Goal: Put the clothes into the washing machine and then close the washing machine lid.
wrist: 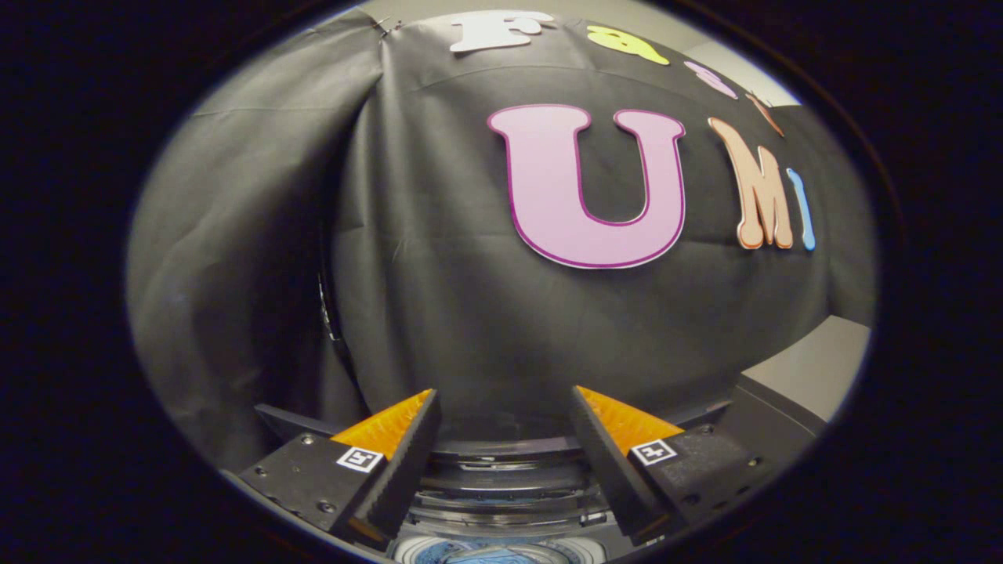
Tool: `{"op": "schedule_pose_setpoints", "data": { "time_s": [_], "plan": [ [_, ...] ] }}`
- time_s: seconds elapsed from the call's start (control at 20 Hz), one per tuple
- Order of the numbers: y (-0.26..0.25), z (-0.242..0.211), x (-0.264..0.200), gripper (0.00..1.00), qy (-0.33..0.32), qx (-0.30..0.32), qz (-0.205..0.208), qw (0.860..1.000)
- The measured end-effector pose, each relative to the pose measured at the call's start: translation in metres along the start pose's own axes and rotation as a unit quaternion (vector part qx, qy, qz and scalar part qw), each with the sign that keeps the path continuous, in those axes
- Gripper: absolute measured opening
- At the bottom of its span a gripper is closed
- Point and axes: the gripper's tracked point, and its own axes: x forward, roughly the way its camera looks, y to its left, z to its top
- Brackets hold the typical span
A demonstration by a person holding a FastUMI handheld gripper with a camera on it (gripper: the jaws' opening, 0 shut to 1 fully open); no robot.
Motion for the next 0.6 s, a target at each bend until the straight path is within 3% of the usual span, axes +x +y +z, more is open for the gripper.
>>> {"op": "schedule_pose_setpoints", "data": {
  "time_s": [0.6],
  "plan": [
    [-0.001,0.001,-0.019,0.99,-0.017,-0.003,0.011,1.000]
  ]
}}
